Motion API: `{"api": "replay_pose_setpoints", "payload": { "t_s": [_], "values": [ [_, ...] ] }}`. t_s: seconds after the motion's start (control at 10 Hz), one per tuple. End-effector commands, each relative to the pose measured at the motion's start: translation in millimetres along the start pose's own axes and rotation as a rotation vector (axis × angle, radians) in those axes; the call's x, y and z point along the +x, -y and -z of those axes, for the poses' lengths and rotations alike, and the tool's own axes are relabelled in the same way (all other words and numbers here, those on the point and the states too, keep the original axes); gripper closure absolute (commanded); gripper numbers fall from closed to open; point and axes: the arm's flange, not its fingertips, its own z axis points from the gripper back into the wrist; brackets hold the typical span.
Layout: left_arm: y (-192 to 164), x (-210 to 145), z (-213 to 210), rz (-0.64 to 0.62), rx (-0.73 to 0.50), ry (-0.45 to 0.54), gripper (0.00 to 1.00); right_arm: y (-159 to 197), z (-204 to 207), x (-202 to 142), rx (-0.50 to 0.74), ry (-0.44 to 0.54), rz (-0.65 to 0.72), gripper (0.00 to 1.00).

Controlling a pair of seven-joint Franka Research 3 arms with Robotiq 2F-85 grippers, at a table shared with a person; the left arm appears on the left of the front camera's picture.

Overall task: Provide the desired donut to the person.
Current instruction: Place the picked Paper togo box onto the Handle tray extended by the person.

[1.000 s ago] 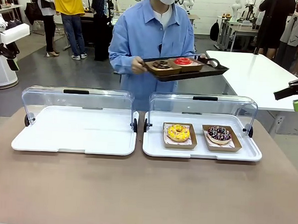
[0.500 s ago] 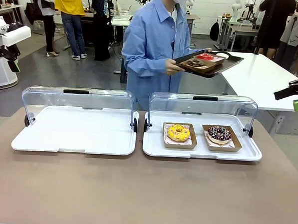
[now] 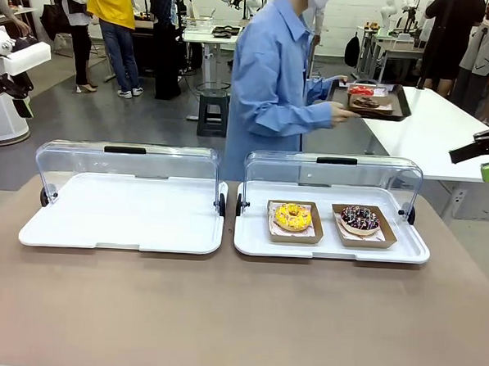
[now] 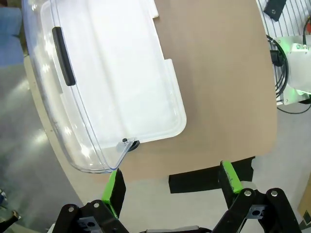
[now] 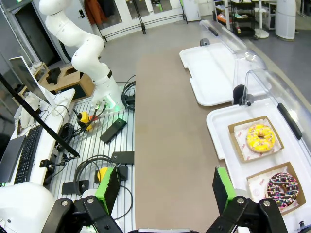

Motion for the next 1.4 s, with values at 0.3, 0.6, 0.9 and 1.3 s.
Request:
{"api": "replay_pose_setpoints", "payload": {
  "t_s": [0.3, 0.6, 0.9, 1.3],
  "values": [
    [-14, -52, 9, 0.109, 0.037, 0.527, 0.0, 0, 0, 0, 0.008, 0.009, -0.016, 0.0],
    [-13, -101, 39, 0.107, 0.285, 0.877, 0.0, 0, 0, 0, 0.008, 0.009, -0.016, 0.0],
    [-2, -131, 67, -0.072, 0.342, 1.054, 0.0, 0, 0, 0, 0.008, 0.009, -0.016, 0.0],
    [5, -154, 95, -0.154, 0.163, 1.249, 0.0, 0, 0, 0, 0.008, 0.009, -0.016, 0.0]
  ]
}}
